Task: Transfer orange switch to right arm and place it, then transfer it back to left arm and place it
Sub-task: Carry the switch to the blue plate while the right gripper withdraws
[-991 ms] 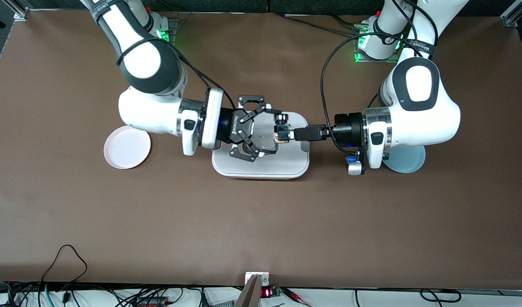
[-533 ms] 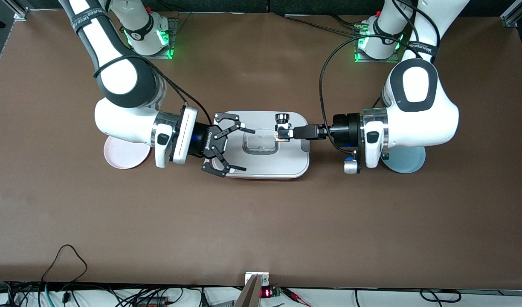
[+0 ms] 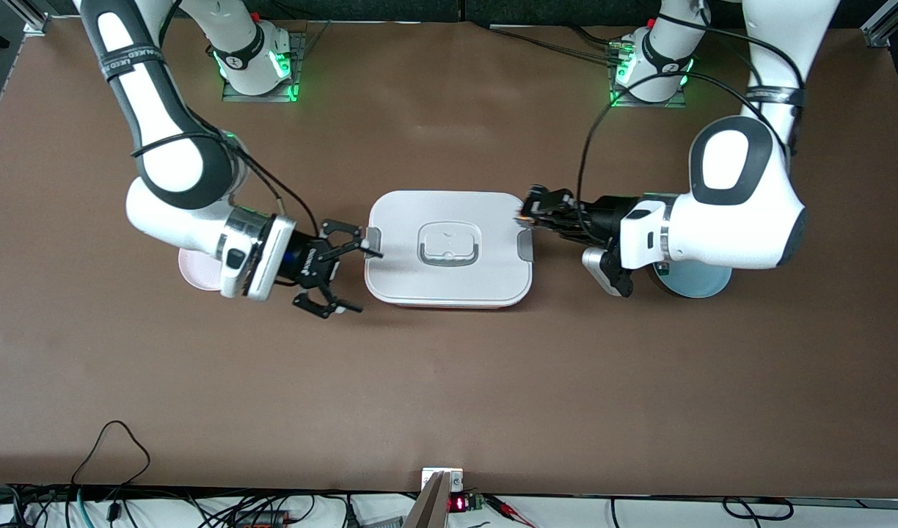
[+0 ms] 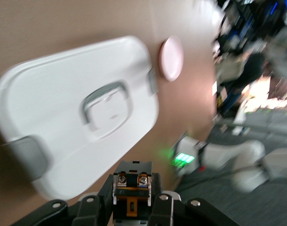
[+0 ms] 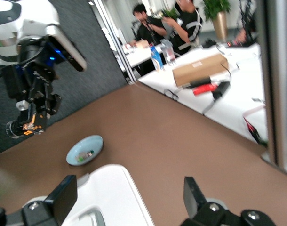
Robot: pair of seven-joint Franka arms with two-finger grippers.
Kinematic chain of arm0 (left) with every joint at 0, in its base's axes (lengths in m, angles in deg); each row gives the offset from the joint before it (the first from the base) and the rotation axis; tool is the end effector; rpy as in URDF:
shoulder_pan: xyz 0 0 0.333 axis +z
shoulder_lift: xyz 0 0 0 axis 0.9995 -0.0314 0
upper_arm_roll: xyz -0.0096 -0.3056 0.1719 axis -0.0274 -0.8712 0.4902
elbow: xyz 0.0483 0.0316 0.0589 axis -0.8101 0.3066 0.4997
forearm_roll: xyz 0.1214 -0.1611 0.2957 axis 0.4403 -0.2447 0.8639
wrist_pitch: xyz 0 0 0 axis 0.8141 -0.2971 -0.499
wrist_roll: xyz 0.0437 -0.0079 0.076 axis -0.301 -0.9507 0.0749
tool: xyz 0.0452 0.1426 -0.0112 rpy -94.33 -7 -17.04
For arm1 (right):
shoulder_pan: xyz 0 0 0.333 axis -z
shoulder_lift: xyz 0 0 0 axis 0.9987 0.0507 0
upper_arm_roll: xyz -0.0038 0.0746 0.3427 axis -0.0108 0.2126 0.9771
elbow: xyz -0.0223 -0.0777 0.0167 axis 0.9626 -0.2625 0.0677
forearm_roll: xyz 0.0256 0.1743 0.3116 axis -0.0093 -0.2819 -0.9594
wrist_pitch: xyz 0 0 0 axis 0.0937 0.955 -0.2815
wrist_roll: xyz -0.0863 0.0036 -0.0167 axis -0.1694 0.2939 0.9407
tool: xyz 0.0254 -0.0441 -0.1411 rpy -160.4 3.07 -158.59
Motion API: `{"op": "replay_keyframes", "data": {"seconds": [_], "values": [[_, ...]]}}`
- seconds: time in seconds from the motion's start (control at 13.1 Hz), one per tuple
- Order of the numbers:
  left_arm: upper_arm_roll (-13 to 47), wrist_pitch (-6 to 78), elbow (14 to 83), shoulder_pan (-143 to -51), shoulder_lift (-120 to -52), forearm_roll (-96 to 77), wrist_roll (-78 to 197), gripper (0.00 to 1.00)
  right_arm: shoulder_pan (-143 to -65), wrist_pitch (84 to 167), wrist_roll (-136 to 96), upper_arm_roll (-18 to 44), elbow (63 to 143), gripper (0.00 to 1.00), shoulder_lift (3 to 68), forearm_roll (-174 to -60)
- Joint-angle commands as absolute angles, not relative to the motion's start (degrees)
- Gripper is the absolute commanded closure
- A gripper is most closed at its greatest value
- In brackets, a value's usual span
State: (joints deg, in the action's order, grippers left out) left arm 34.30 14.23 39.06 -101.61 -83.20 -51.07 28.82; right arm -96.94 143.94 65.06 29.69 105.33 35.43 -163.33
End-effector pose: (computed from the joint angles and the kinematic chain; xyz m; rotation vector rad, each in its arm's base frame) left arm 0.5755 -0.2564 0.4435 2.1897 -0.4886 -0.2656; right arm 0.6268 0.2745 0.4052 -1.8969 -0.8789 -0.8833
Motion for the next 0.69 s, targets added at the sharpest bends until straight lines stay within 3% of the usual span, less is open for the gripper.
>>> {"op": "replay_keyframes", "data": {"seconds": [0.0,0.38,0.61], "values": [[34.10,8.72,38.91,-98.15,-83.24,-40.71,15.82,0.96,-97.11,144.46,49.66,27.70,106.12,0.00,33.48,-150.21],[34.10,3.34,38.83,-94.18,-83.15,-19.97,-2.21,0.97,-97.12,142.70,17.84,27.43,106.12,0.00,32.51,-129.09],[34.10,4.21,39.27,-91.55,-83.24,-10.90,-14.42,0.98,-97.90,134.20,-0.28,24.19,103.59,0.00,32.15,-117.07]]}}
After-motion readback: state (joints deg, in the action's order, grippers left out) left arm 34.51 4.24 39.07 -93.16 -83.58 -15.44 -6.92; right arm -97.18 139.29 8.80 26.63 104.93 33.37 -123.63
